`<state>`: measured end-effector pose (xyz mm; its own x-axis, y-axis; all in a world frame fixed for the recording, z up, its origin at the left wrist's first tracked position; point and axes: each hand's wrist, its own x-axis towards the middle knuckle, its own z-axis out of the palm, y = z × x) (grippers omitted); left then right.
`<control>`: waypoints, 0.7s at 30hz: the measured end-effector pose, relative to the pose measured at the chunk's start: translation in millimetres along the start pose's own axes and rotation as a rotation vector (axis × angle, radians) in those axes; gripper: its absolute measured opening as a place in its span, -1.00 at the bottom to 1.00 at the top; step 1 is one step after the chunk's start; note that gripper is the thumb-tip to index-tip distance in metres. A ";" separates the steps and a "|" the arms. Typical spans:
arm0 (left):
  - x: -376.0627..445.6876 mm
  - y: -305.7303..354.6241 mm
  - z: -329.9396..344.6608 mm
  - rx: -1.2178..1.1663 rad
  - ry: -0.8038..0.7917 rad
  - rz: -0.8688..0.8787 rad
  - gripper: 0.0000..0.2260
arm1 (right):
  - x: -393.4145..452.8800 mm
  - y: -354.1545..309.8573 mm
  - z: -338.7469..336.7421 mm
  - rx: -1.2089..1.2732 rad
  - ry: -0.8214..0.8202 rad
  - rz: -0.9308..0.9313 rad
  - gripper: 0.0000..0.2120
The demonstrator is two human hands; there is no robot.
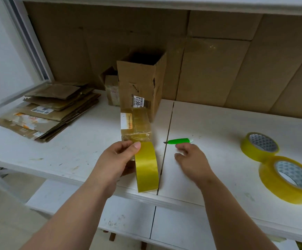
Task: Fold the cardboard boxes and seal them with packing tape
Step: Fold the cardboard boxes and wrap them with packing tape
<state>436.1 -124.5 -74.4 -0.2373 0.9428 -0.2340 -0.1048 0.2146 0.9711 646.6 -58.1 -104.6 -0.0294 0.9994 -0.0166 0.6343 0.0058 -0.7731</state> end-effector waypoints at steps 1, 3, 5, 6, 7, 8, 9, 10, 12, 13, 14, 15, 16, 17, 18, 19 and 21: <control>-0.7 0.1 0.5 -0.025 -0.009 -0.006 -0.77 | 10.0 1.7 0.5 -0.180 0.034 -0.023 -0.63; -1.7 0.3 1.2 -0.056 -0.020 -0.020 -0.78 | 28.1 5.0 2.6 -0.414 0.022 -0.081 -0.50; -2.5 0.0 1.7 -0.073 -0.026 -0.027 -0.79 | 43.3 10.1 6.8 -0.557 -0.024 -0.118 -0.41; -2.8 -0.3 1.9 -0.079 -0.026 -0.030 -0.79 | 49.6 13.3 9.1 -0.603 -0.045 -0.105 -0.39; -2.9 -1.0 1.8 -0.084 -0.025 -0.034 -0.78 | 54.5 15.8 11.1 -0.635 -0.060 -0.073 -0.38; -3.2 -1.2 1.6 -0.090 -0.028 -0.039 -0.77 | 57.7 17.6 12.2 -0.663 -0.064 -0.040 -0.39; -3.5 -1.2 1.4 -0.095 -0.033 -0.045 -0.75 | 60.1 19.0 12.7 -0.702 -0.054 -0.029 -0.43; -3.5 -1.0 1.2 -0.097 -0.040 -0.050 -0.74 | 61.7 19.3 12.8 -0.750 -0.035 -0.040 -0.48; -3.7 0.1 0.9 -0.099 -0.050 -0.056 -0.72 | 61.6 16.5 13.0 -0.809 -0.006 -0.069 -0.63; -4.0 0.6 1.0 -0.105 -0.055 -0.058 -0.71 | 59.8 13.4 13.1 -0.797 0.001 -0.075 -0.69; -4.2 1.2 1.1 -0.116 -0.062 -0.059 -0.71 | 57.1 9.6 13.1 -0.747 0.004 -0.078 -0.72; -4.4 1.9 1.1 -0.129 -0.070 -0.061 -0.69 | 53.7 4.4 12.7 -0.648 0.006 -0.085 -0.73; -4.6 2.9 1.2 -0.143 -0.079 -0.064 -0.65 | 49.2 -2.0 11.6 -0.505 0.001 -0.102 -0.74; -4.6 3.7 1.1 -0.156 -0.087 -0.067 -0.60 | 43.6 -9.6 10.1 -0.335 -0.010 -0.137 -0.77; -4.3 4.1 0.9 -0.165 -0.094 -0.071 -0.56 | 37.7 -18.2 7.9 -0.156 -0.022 -0.180 -0.81; -3.5 4.4 0.8 -0.171 -0.101 -0.076 -0.53 | 31.4 -27.2 5.5 0.002 -0.041 -0.222 -0.85; -2.4 4.4 0.1 -0.185 -0.121 -0.090 -0.53 | 18.8 -43.1 1.2 0.152 -0.119 -0.296 -0.83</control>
<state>436.3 -125.9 -69.6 -0.1027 0.9482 -0.3007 -0.2979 0.2592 0.9187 617.8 -39.6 -72.3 -0.2903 0.9442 0.1554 0.4631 0.2807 -0.8407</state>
